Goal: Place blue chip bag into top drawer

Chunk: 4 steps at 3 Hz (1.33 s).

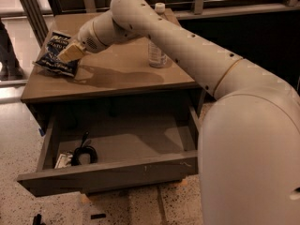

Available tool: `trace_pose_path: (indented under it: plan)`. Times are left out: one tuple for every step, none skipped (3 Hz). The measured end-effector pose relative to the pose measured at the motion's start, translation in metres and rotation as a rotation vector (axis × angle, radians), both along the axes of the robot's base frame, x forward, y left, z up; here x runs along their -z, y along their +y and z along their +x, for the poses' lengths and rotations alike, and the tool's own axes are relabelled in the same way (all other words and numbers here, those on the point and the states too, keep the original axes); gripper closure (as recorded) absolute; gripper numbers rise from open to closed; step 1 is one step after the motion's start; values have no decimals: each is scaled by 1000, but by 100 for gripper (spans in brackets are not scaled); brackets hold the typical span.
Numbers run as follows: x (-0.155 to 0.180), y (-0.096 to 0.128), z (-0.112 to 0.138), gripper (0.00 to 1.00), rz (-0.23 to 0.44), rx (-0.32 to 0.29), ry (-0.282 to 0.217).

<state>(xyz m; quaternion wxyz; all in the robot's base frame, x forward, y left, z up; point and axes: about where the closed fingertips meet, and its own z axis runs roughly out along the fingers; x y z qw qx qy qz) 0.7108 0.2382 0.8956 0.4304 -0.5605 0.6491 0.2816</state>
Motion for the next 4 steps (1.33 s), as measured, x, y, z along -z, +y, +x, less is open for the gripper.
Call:
trace_pose_path:
  plan:
    - [4, 8, -2, 5, 6, -18, 13]
    - [7, 12, -3, 4, -6, -35, 22]
    - [14, 17, -3, 7, -34, -49, 31]
    - [26, 26, -1, 9, -63, -64, 42]
